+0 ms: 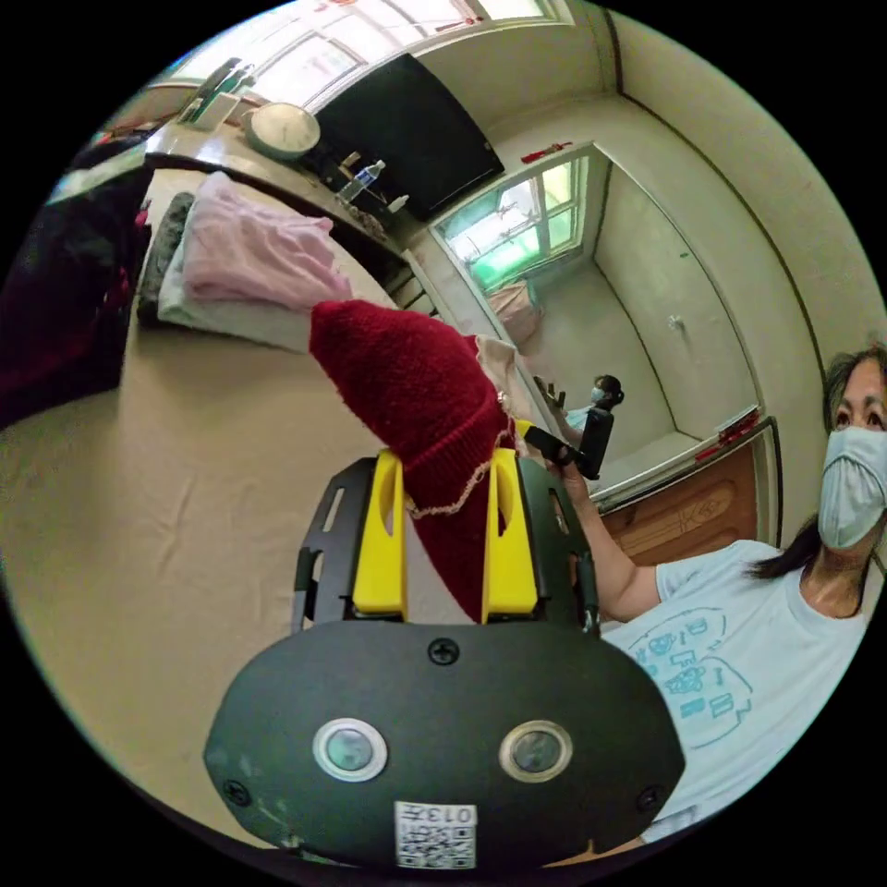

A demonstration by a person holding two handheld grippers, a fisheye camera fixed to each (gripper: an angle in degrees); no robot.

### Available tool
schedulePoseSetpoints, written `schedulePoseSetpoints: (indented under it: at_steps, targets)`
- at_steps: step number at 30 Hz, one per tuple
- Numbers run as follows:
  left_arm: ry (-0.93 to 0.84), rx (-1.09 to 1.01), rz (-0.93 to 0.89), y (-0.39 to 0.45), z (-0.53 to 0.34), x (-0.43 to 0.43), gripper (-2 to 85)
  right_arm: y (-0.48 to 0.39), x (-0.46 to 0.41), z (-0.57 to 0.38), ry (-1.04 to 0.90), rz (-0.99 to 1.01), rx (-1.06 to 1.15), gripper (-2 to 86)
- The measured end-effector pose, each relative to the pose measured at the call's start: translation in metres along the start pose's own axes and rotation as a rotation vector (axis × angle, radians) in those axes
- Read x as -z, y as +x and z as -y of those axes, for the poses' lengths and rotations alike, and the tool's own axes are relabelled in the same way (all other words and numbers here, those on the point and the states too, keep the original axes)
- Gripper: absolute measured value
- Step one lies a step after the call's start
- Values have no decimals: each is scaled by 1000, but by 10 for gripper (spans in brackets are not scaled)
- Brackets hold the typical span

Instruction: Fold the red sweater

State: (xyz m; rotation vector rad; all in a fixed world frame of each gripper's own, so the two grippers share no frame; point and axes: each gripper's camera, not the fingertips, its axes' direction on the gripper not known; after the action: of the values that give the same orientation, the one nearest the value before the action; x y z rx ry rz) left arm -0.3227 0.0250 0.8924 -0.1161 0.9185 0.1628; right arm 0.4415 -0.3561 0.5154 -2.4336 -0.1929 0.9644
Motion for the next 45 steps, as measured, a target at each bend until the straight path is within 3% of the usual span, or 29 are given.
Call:
schedulePoseSetpoints:
  at_steps: [3, 11, 16, 18, 21, 23, 29, 32, 34, 39, 41, 45]
  targets:
    - [46, -50, 55, 10, 70, 27, 133, -9, -23, 72, 47, -26, 67, 57]
    - [19, -133, 473, 13, 268, 42, 130, 8, -170, 245, 28, -189, 137, 60]
    - [-46, -102, 807, -22, 318, 1, 52, 28, -291, 293, -73, -331, 192, 64]
    - [-82, -107, 861, -32, 321, -20, 26, 39, -359, 293, -200, -482, 229, 62]
    - [-87, -199, 914, -22, 319, -52, 9, 59, -417, 282, -298, -551, 245, 59]
    - [-124, -270, 1038, -3, 316, -75, 2, 69, -423, 281, -262, -519, 210, 59]
    - [-89, -286, 1138, 34, 304, -88, -4, 65, -438, 267, -191, -524, 200, 67]
    - [-161, -370, 1258, 63, 306, -99, -3, 57, -437, 260, -127, -540, 194, 103]
    - [-173, -367, 1242, 77, 311, -89, -3, 55, -426, 260, -89, -541, 171, 132]
    - [35, -227, 1148, 132, 298, -11, -2, 55, -357, 248, -4, -608, 70, 152]
    - [253, -212, 1123, 174, 257, 37, -1, 48, -331, 235, 22, -633, 70, 146]
    - [323, -252, 994, 232, 171, 74, -3, -8, -289, 181, 117, -604, 191, 122]
